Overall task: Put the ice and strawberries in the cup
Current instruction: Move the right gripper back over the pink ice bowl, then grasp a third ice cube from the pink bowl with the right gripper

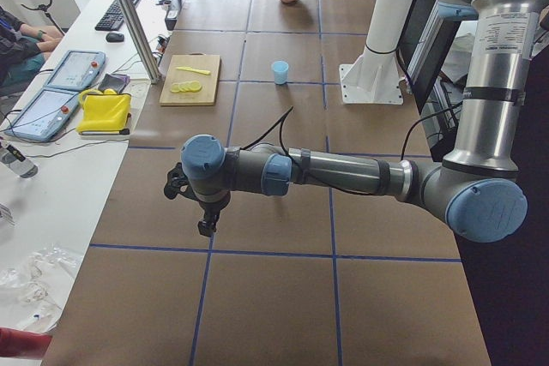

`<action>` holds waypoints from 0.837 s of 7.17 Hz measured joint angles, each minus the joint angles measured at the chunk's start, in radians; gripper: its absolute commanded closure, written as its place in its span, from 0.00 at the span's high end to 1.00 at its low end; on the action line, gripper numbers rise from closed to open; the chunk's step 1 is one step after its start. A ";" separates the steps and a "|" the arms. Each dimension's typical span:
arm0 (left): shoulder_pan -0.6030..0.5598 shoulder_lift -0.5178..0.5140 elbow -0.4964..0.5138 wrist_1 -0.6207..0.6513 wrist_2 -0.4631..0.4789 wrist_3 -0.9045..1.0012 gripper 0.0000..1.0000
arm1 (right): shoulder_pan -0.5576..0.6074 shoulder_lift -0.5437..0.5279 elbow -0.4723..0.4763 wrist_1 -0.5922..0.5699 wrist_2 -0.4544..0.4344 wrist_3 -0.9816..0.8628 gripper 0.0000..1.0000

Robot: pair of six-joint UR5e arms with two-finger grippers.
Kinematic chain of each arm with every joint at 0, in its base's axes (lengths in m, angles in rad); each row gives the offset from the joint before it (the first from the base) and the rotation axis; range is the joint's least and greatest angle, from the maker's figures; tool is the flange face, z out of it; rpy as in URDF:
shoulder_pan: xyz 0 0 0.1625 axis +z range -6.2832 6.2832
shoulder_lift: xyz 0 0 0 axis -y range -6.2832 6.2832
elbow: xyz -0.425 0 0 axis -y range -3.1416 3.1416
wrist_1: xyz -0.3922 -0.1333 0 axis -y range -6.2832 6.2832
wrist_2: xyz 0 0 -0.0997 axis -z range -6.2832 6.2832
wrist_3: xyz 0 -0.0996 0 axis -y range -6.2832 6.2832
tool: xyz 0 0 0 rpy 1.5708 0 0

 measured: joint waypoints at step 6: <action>0.001 0.001 -0.004 -0.001 0.000 0.000 1.00 | 0.176 -0.078 -0.244 0.246 0.082 -0.295 0.98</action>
